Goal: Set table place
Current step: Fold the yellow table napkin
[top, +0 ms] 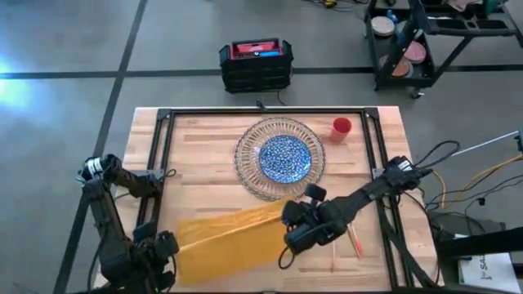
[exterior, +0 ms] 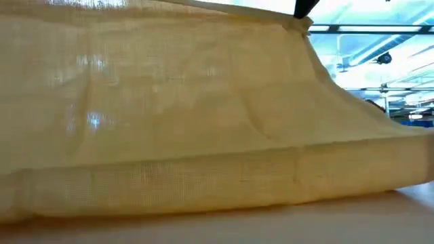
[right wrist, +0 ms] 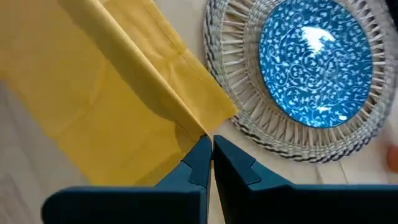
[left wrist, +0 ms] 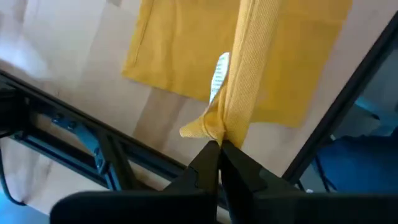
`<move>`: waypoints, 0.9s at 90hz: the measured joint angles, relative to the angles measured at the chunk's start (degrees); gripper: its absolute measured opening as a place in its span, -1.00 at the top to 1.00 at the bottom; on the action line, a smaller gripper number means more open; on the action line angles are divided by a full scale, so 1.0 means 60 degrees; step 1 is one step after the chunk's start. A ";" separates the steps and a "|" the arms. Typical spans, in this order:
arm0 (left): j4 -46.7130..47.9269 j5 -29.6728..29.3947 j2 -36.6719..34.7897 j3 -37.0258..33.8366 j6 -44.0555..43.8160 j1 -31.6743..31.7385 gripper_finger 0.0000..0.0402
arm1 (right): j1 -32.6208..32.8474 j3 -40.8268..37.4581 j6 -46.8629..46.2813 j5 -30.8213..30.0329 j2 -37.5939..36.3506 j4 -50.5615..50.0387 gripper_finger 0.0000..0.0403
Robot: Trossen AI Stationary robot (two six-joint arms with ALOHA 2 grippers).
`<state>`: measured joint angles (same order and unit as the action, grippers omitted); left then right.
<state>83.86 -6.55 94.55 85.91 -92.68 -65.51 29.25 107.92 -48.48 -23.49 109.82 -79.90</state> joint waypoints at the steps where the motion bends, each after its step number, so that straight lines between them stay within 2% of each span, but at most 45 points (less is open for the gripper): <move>1: 0.0004 -0.0029 -0.0001 -0.0004 0.0000 -0.0001 1.00 | -0.0007 -0.0027 0.0018 0.0003 0.0000 0.0017 1.00; 22: -0.0104 -0.0346 -0.0003 -0.0055 0.0002 0.0010 1.00 | -0.0196 -0.0796 0.0072 0.1029 0.0000 0.0679 1.00; 40: -0.0154 -0.0333 -0.0324 -0.0055 -0.0065 0.0013 1.00 | 0.0012 -0.0837 -0.0243 0.1077 -0.0097 0.0639 1.00; 63: -0.0158 -0.0697 -0.0646 -0.0055 -0.0309 0.0010 1.00 | 0.0254 -0.0250 -0.0345 0.0819 -0.0175 0.0328 1.00; 81: -0.0484 -0.0734 -0.0642 -0.0055 -0.0313 0.0010 1.00 | 0.0385 -0.0175 -0.0743 0.1459 -0.0175 0.0343 1.00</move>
<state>80.95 -10.96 90.70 85.58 -94.55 -65.45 31.56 106.87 -52.94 -14.74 108.77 -77.84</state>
